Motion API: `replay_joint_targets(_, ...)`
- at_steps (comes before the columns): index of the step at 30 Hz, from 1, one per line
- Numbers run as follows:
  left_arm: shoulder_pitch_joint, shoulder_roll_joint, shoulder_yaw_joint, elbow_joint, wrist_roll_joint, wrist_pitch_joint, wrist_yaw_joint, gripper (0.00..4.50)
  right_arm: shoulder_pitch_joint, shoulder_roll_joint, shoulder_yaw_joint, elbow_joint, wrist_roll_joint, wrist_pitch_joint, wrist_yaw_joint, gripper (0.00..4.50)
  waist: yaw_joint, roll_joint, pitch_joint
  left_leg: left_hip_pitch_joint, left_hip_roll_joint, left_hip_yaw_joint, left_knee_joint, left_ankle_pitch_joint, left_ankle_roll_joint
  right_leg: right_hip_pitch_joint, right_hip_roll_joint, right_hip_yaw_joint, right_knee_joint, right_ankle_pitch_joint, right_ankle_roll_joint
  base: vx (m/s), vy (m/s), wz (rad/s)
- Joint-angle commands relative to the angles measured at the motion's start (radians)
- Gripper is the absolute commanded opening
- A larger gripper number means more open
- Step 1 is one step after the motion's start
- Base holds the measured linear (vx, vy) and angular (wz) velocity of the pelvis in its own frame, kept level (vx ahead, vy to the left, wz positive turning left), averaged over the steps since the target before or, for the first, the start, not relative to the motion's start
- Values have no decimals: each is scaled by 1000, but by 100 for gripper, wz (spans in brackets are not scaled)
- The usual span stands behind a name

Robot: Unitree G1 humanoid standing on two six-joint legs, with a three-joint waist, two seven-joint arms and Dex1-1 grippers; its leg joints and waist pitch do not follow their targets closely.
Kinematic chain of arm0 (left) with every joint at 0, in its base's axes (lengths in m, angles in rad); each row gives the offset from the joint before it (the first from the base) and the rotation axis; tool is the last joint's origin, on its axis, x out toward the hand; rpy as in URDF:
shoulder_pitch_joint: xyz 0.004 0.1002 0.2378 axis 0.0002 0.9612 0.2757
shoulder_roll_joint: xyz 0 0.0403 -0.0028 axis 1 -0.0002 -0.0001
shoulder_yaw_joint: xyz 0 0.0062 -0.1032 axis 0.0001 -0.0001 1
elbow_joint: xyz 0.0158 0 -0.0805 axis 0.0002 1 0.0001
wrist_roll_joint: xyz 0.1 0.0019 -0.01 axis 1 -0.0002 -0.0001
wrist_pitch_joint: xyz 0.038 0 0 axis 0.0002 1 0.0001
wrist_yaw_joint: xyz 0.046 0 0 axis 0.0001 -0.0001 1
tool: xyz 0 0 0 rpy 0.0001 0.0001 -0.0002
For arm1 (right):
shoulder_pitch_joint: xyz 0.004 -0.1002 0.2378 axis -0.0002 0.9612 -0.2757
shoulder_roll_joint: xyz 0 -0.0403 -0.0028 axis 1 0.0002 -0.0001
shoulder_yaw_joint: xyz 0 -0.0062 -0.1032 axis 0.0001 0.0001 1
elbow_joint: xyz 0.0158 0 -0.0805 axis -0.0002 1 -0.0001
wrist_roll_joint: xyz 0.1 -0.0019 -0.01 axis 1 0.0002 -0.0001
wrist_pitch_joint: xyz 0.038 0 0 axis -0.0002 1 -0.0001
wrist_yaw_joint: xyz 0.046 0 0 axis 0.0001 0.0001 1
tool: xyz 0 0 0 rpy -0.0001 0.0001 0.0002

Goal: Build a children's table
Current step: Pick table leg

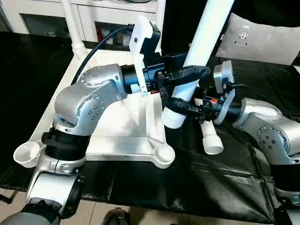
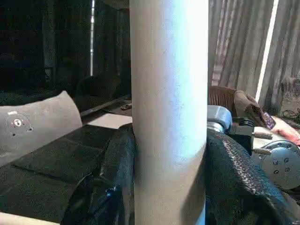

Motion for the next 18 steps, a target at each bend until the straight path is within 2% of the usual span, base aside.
replay_joint_targets(1,-13,-8,-13,-24,2,-19,-12,185,-1,-2,-2,17,-2,17,-4,256,-3,-3,-84,35,67,-21,-62,-97,11,39,-83,31,-58,3,-256,0,0,0)
replay_joint_targets(8,-9,-1,-23,-31,17,-24,-25,185,4,1,-1,22,-8,27,-12,200,-2,-3,-85,35,66,-20,-61,-91,11,39,-83,31,-56,11,-254,0,0,0)
replay_joint_targets(14,-4,3,-39,-42,16,14,-18,185,15,12,6,16,-32,29,-52,194,-3,-2,-86,34,66,-20,-61,-88,7,39,-83,31,-55,14,-253,0,0,0)
replay_joint_targets(16,1,-8,-35,-52,-3,26,-22,241,20,25,3,12,-28,30,-68,193,-2,-2,-87,34,66,-20,-61,-86,7,39,-83,30,-55,18,-257,0,0,0)
replay_joint_targets(18,8,-16,-32,-68,-28,39,-30,257,25,43,0,6,-39,11,-91,193,-3,0,-87,35,66,-20,-61,-88,4,38,-84,31,-54,19,-261,0,0,0)
